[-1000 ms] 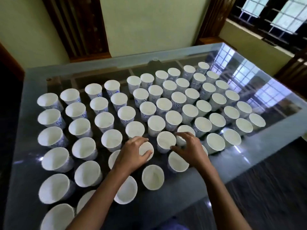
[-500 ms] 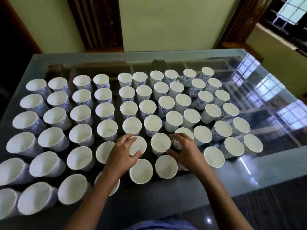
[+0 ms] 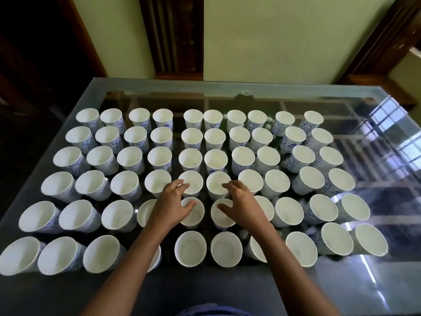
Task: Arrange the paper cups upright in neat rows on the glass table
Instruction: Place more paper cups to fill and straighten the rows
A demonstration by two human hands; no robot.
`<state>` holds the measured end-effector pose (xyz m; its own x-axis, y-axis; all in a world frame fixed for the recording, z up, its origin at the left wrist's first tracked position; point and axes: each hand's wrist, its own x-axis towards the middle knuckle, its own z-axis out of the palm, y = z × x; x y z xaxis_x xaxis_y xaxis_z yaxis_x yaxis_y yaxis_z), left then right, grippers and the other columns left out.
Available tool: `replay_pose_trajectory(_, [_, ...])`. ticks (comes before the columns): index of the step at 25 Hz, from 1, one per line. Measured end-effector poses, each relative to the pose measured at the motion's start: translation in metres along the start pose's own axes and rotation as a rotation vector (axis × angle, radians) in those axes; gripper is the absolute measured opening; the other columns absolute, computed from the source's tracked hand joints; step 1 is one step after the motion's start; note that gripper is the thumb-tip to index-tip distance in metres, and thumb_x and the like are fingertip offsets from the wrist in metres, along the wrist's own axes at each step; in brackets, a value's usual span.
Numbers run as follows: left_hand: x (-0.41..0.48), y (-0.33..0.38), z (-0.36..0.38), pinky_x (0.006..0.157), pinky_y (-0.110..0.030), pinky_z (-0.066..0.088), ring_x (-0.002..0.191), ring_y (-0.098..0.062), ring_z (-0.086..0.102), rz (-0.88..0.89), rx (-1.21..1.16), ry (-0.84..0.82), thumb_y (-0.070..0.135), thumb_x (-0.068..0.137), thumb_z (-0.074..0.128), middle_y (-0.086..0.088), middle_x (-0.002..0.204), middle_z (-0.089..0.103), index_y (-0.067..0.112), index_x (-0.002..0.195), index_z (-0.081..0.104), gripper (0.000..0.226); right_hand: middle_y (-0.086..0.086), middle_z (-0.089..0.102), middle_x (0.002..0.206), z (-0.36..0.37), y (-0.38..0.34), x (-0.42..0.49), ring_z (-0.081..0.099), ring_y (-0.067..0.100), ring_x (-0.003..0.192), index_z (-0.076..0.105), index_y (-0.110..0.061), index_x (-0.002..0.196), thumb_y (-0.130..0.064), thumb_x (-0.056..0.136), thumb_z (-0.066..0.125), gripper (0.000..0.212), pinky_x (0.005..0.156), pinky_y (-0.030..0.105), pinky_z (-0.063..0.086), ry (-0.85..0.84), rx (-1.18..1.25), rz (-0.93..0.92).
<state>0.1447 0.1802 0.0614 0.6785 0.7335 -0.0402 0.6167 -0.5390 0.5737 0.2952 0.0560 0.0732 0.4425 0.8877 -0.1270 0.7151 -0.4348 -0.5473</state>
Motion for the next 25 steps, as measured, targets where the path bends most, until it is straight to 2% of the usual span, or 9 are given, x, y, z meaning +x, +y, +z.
replay_pose_trajectory(5, [0.027,0.0,0.006,0.104,-0.026,0.027,0.13,-0.022,0.036,-0.011,0.019,-0.011,0.032,0.08,0.068,-0.008,0.141,0.042,0.01,0.13,0.05,0.058,0.014,0.043,0.138,0.006,-0.003,0.025,0.044,0.03,0.123,0.044,-0.007,0.134,-0.024,0.079,0.071,0.063,0.099,0.036,0.04,0.031,0.011,0.043])
replay_pose_trajectory(9, [0.04,-0.002,0.01,0.105,-0.031,0.03,0.13,-0.023,0.037,0.002,0.022,-0.021,0.034,0.078,0.069,-0.008,0.141,0.042,0.011,0.129,0.051,0.058,0.013,0.044,0.135,0.009,-0.004,0.039,0.042,0.029,0.123,0.046,-0.009,0.132,-0.028,0.074,0.076,0.068,0.099,0.036,0.04,0.037,0.037,0.076])
replay_pose_trajectory(25, [0.047,-0.007,0.013,0.103,-0.031,0.032,0.126,-0.024,0.041,0.027,0.011,-0.005,0.03,0.078,0.069,-0.008,0.138,0.045,0.011,0.125,0.055,0.053,0.014,0.044,0.137,0.005,0.004,0.048,0.045,0.03,0.123,0.042,-0.007,0.136,-0.021,0.07,0.079,0.077,0.102,0.033,0.036,-0.01,0.027,0.018])
